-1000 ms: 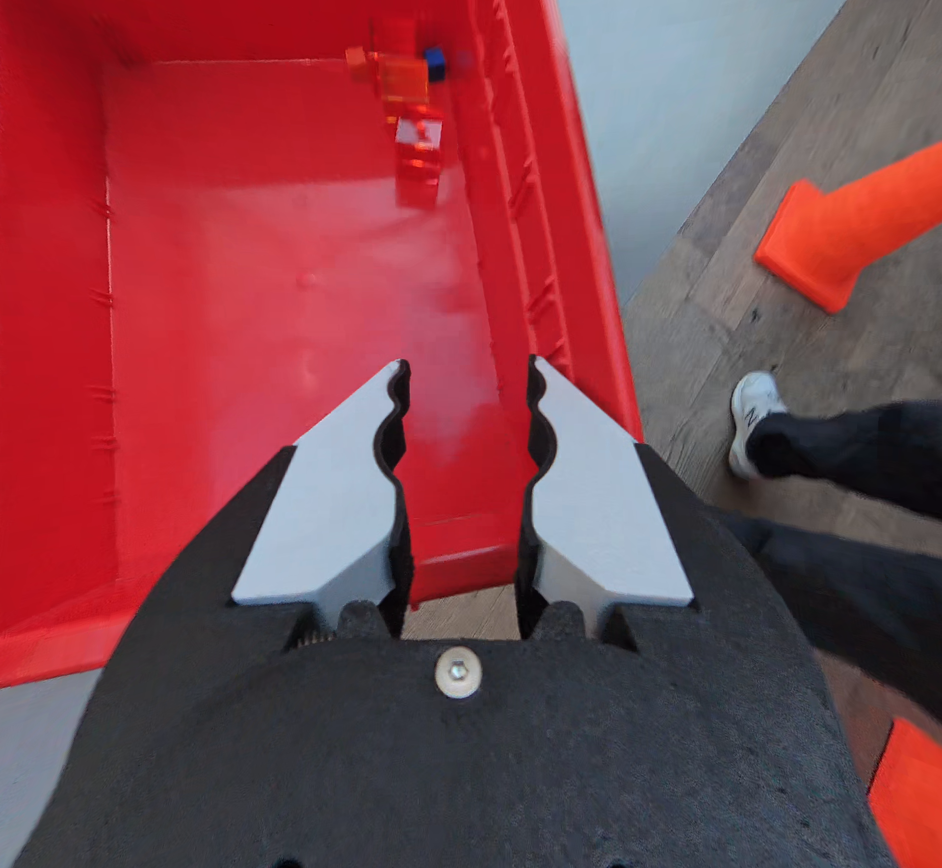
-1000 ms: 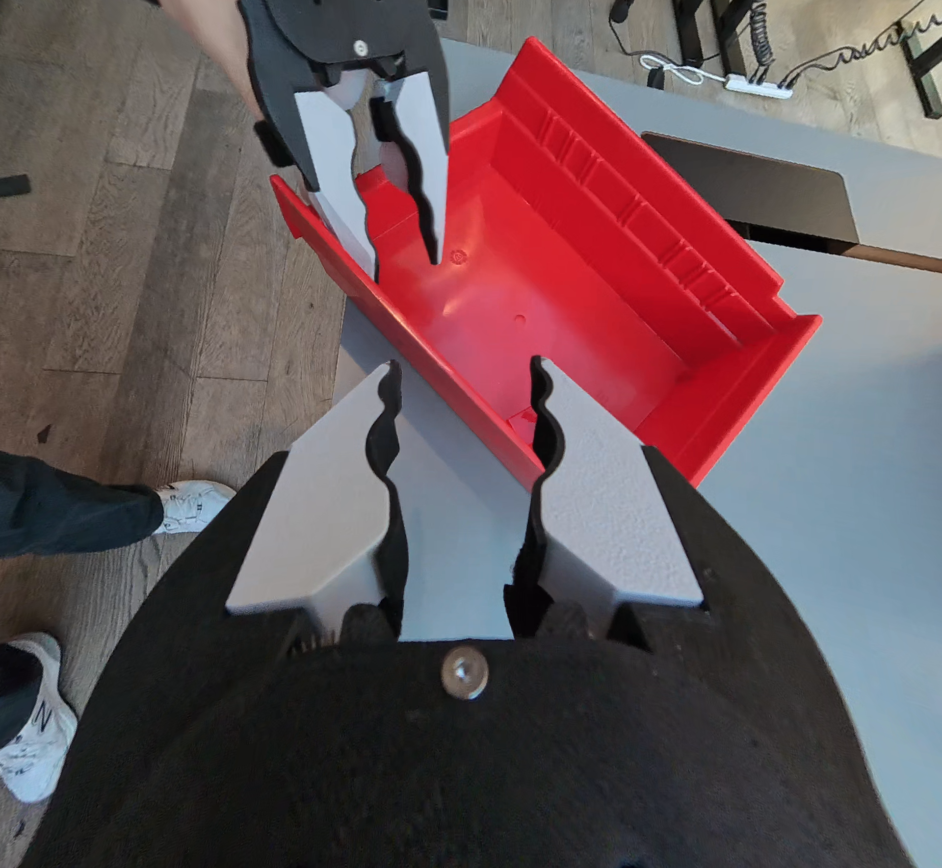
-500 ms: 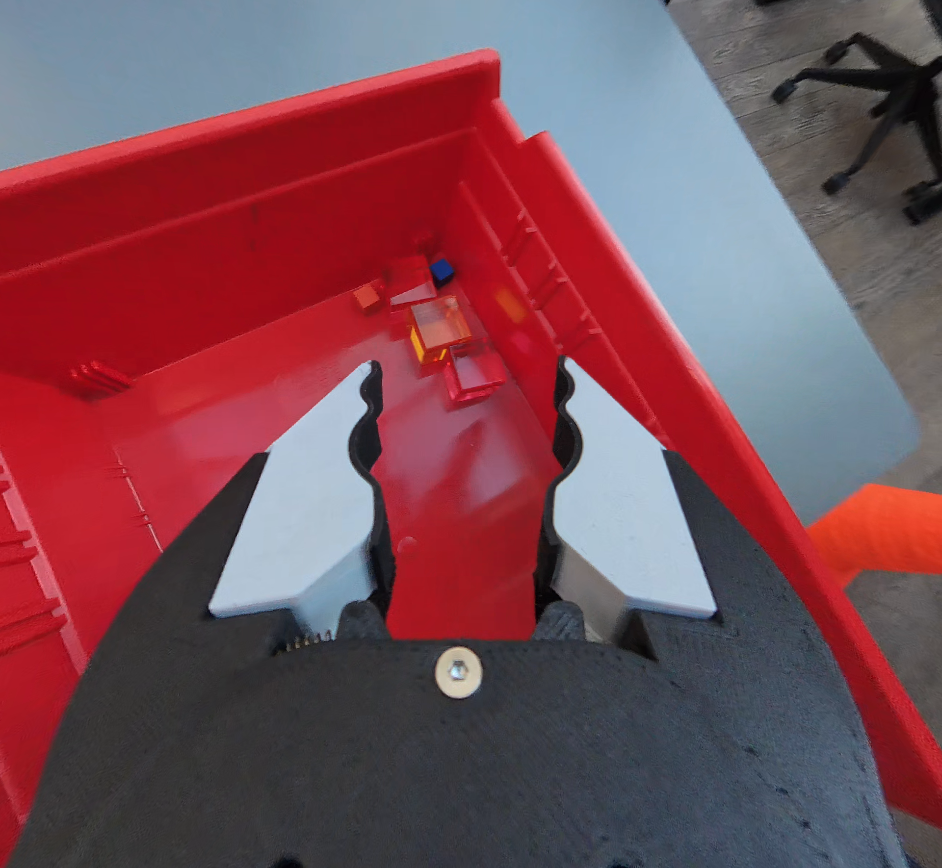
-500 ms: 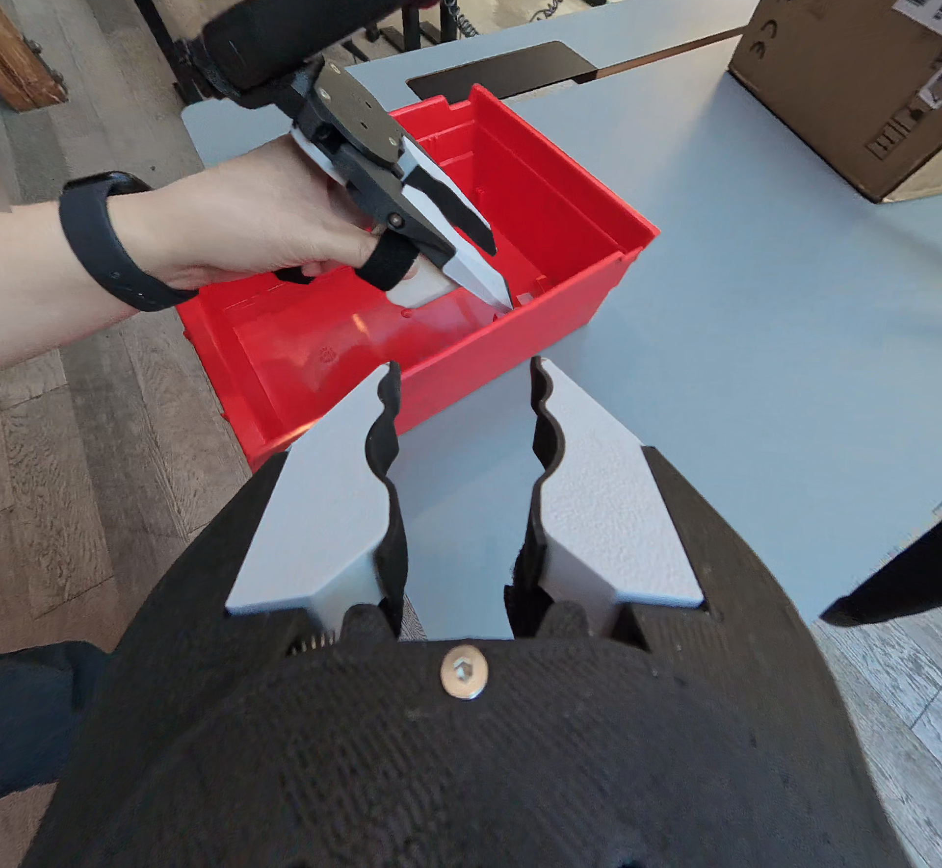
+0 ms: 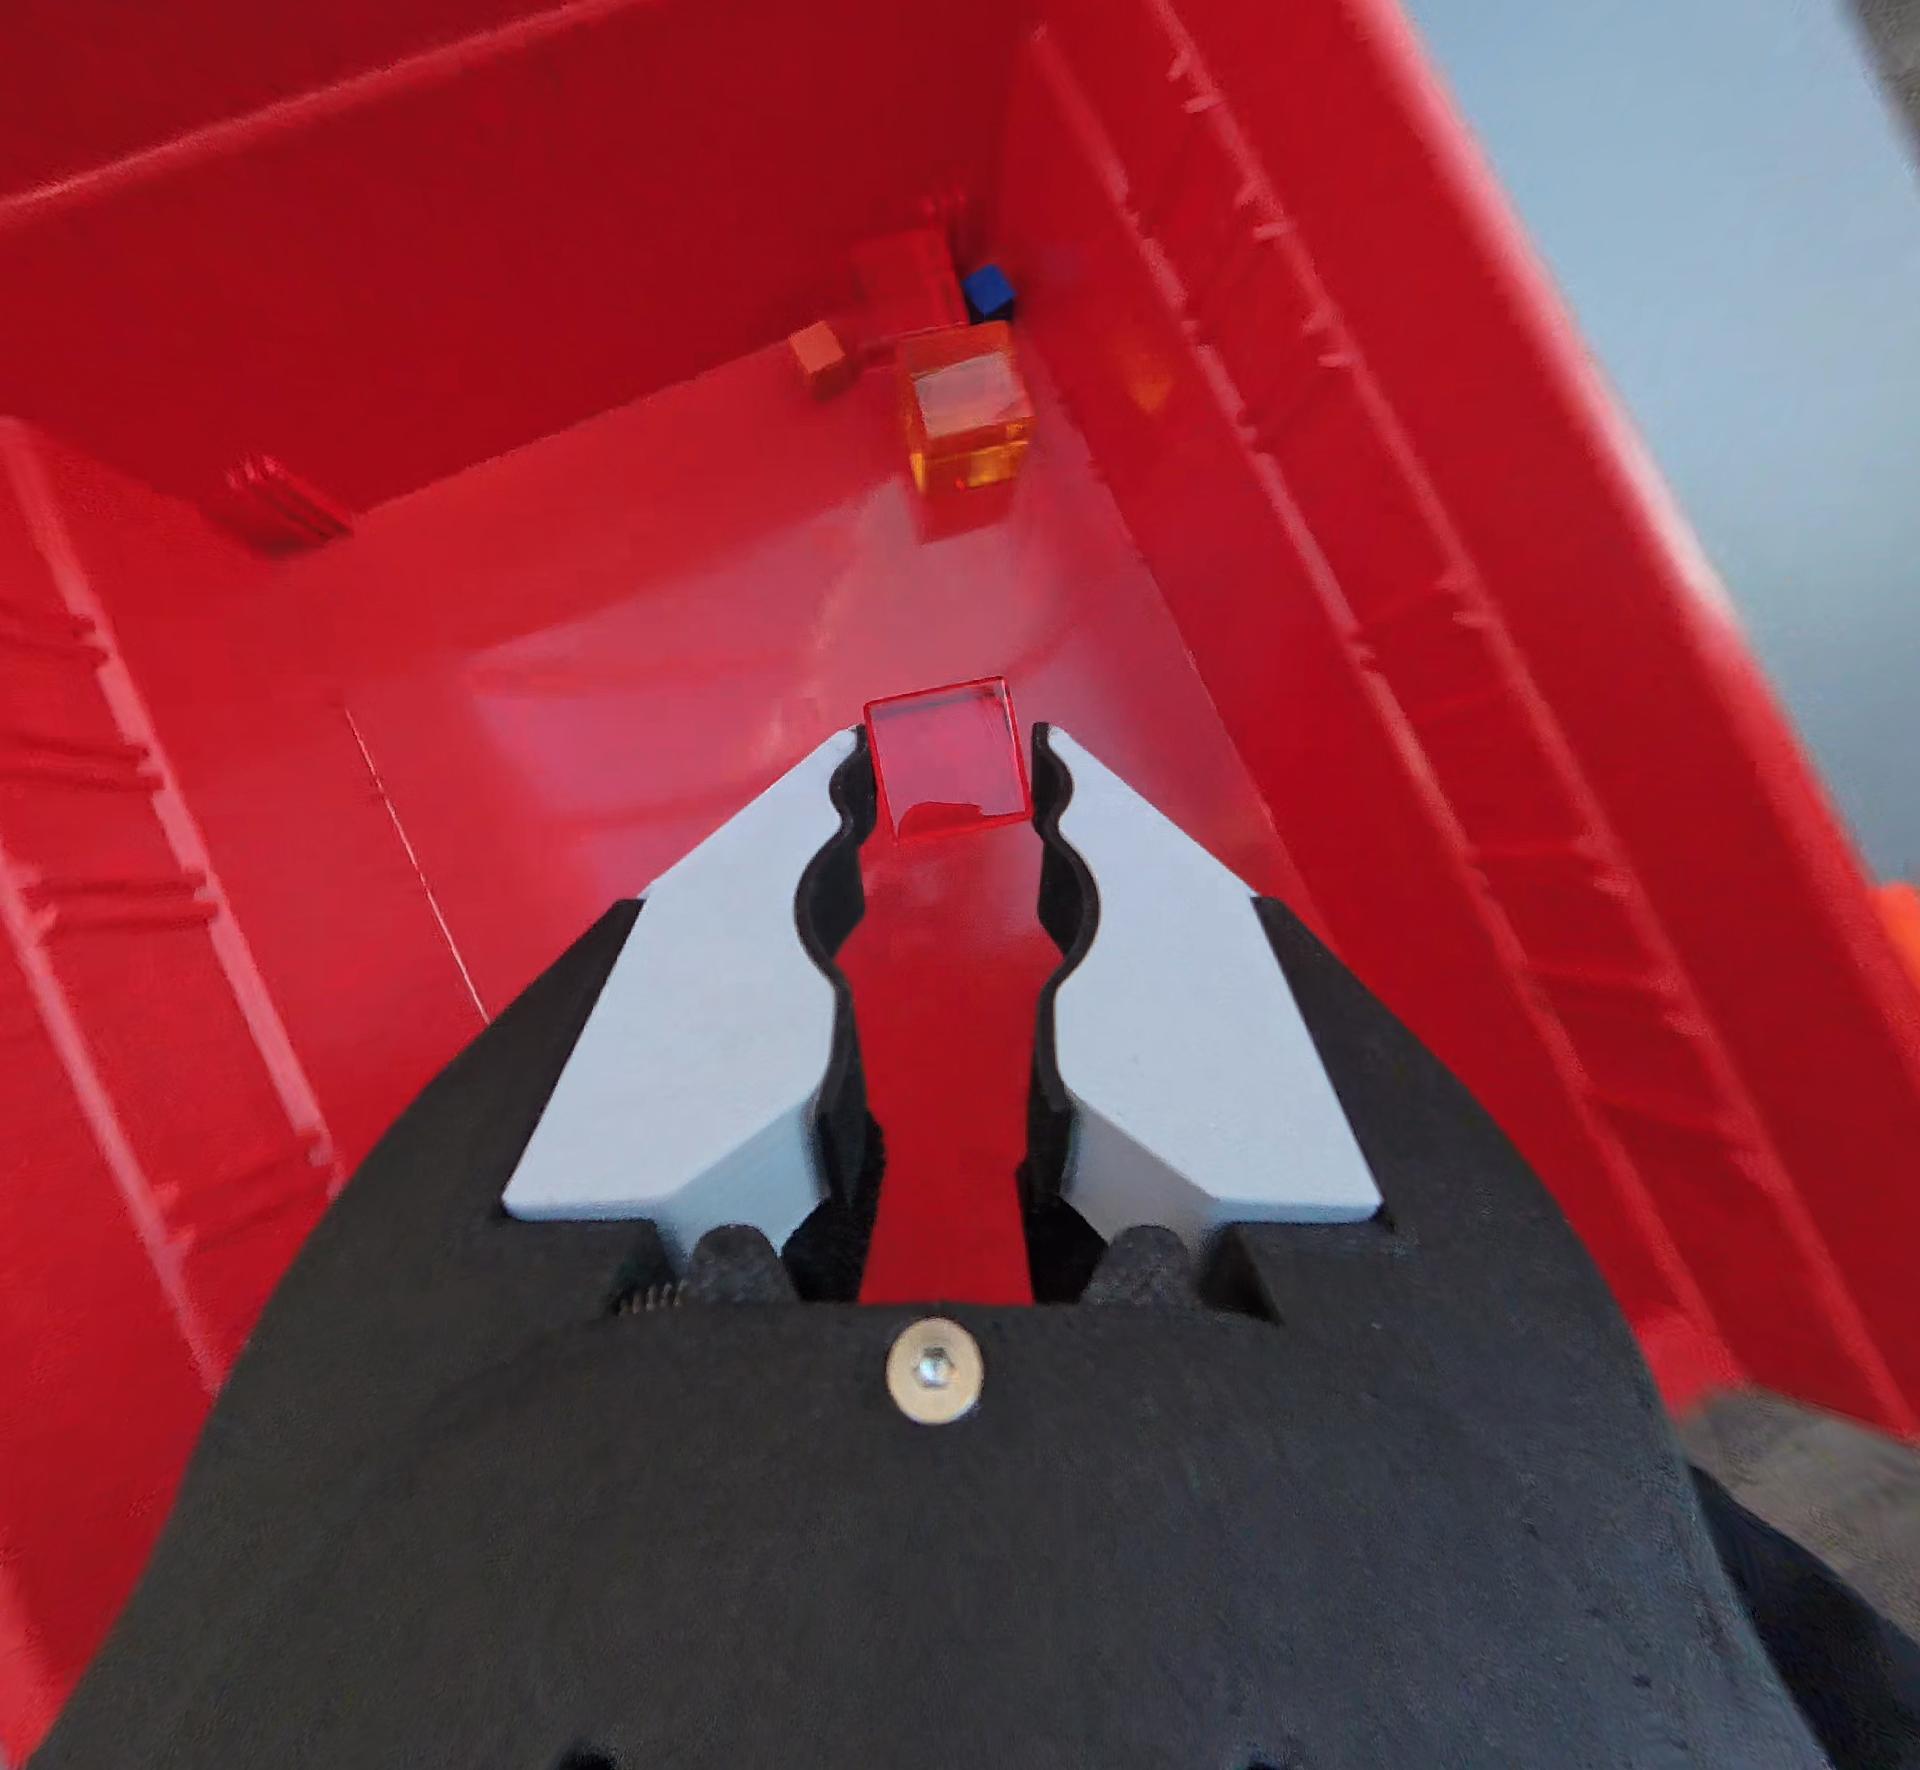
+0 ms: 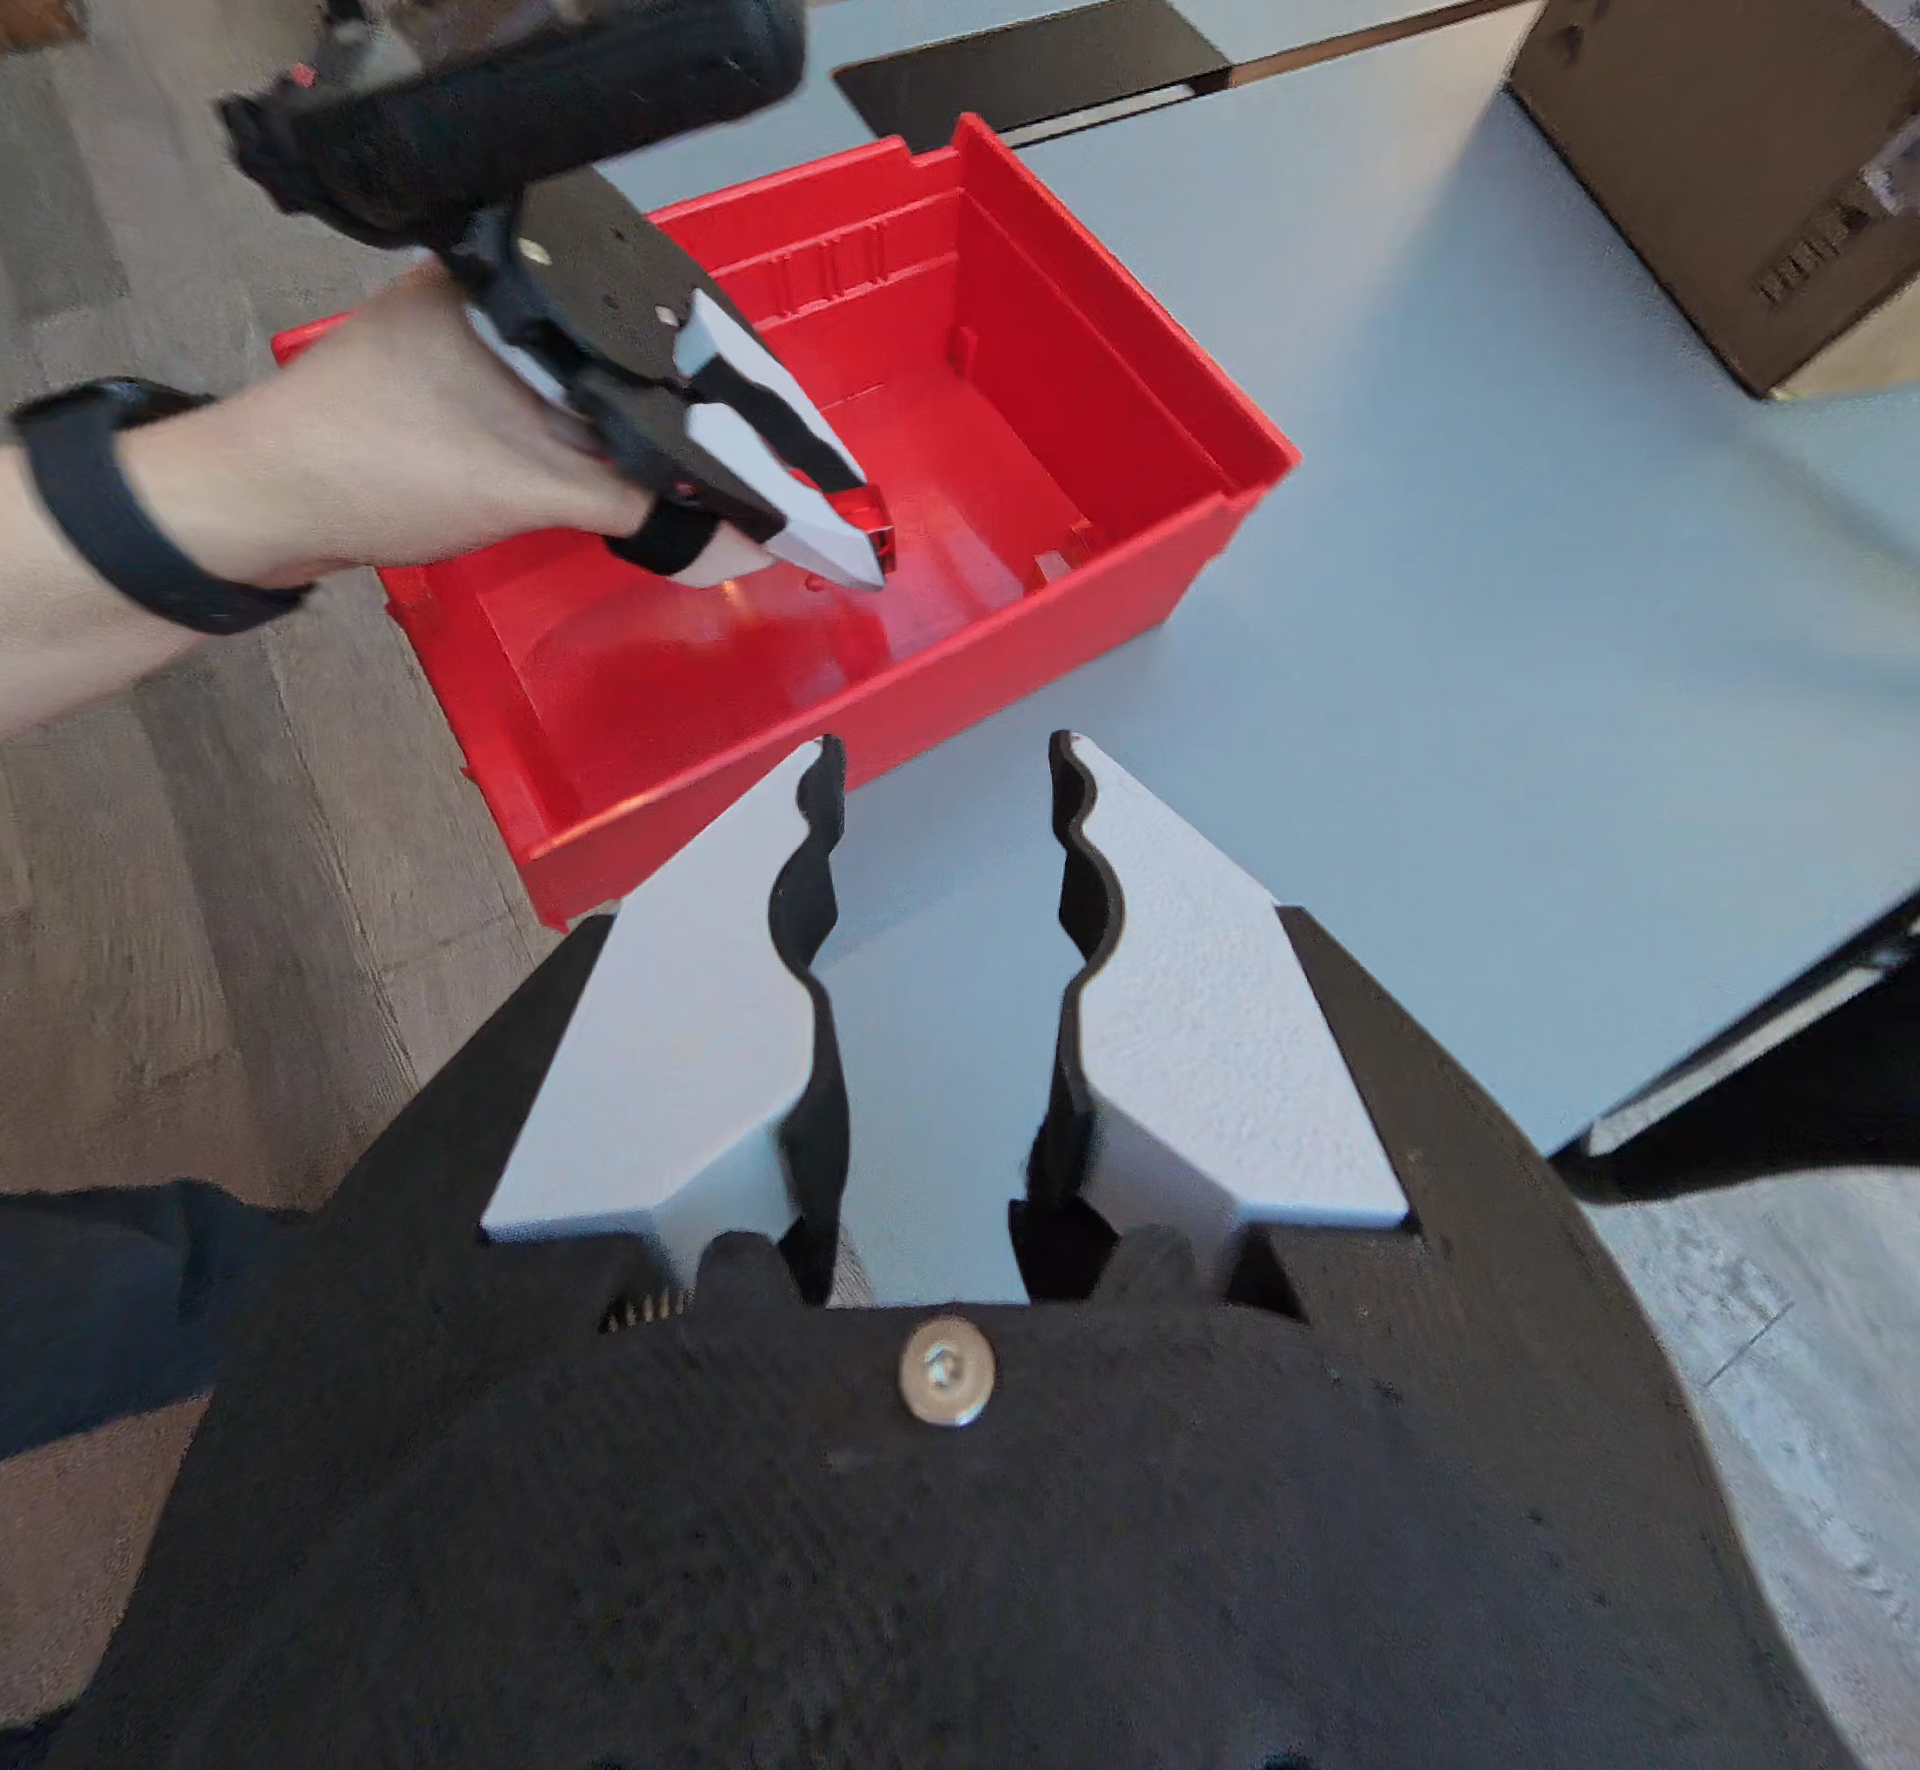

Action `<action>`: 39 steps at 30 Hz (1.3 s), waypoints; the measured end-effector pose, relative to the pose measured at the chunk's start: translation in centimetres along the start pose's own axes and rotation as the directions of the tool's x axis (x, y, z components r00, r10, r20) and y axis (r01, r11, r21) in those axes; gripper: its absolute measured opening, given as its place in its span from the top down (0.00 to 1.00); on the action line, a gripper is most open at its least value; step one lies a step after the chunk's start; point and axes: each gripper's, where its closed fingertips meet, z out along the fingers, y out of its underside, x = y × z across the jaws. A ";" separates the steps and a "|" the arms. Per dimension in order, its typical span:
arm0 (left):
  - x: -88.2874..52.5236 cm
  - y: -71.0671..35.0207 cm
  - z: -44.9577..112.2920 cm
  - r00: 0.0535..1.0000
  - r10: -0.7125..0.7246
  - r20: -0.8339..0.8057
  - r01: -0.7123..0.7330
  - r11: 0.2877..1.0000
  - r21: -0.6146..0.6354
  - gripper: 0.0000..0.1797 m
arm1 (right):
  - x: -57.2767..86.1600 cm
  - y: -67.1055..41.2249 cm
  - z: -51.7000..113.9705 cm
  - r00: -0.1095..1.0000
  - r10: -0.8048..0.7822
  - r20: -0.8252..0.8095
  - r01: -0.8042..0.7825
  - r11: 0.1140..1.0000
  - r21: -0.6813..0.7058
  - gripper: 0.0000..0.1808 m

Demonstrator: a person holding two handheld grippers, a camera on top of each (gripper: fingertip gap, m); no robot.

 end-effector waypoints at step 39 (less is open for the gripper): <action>-6.6 15.8 -29.2 0.995 -0.095 -0.032 0.099 0.980 0.173 0.85 | -1.8 -3.3 18.7 0.494 -0.655 0.571 0.868 0.340 -0.361 0.85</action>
